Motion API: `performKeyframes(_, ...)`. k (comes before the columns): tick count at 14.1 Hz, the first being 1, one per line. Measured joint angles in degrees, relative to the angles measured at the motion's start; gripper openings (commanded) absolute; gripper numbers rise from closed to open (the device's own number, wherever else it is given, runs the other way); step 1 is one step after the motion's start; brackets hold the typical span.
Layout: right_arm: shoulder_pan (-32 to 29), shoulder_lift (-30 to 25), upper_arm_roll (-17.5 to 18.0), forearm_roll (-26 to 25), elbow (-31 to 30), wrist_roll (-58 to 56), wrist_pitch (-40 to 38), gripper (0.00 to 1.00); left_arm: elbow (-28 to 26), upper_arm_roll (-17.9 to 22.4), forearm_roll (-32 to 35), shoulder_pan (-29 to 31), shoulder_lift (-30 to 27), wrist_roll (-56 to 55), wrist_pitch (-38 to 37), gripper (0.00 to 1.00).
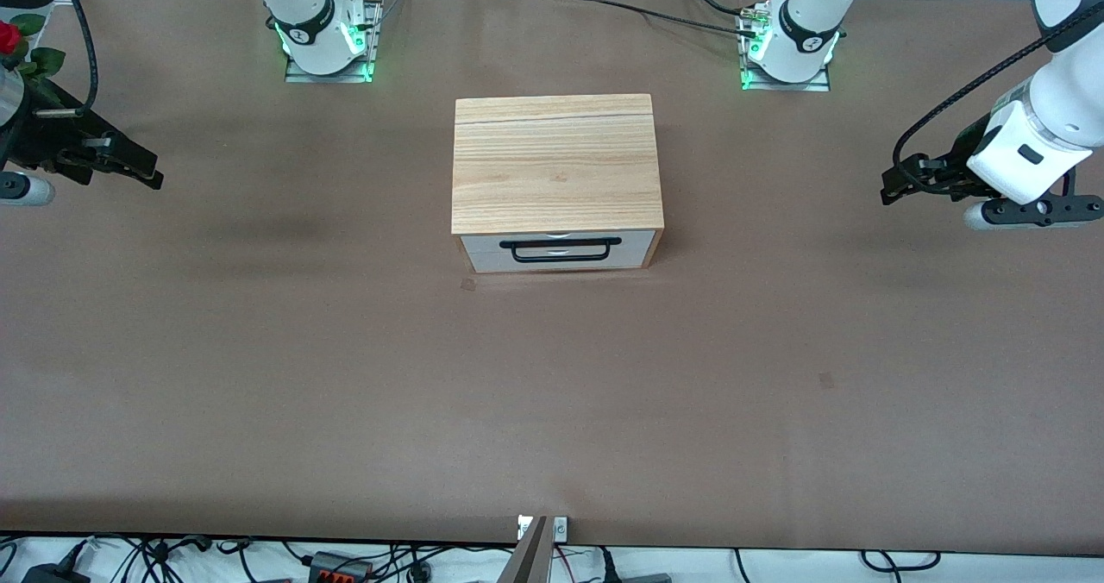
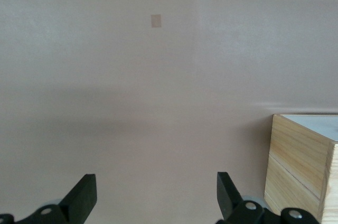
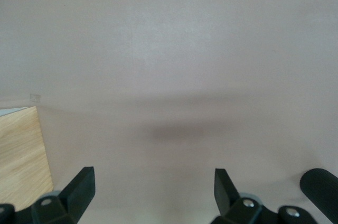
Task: Pull top drawer with both arms simultaneously
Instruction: 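Move the left gripper and the right gripper toward the black drawer handle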
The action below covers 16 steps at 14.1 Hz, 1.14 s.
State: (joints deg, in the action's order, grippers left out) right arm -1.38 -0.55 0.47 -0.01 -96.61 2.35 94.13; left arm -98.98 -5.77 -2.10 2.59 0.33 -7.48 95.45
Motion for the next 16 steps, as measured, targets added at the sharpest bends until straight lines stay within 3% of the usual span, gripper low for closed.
performKeyframes(10,0.0,0.11,0.02,0.0,0.0,0.0,-0.64,1.0,1.77,-0.4,-3.67,-1.35,2.59,-0.02,-0.17,1.0)
performKeyframes(14,0.33,1.48,0.47,1.29,-0.06,-0.07,-4.52,1.0,6.05,-0.51,-17.17,-3.04,11.55,0.0,0.03,1.0)
performKeyframes(16,1.11,4.16,0.72,6.17,-0.17,-0.58,-6.54,1.0,7.55,-0.47,-25.35,-3.06,17.13,0.07,0.48,1.0)
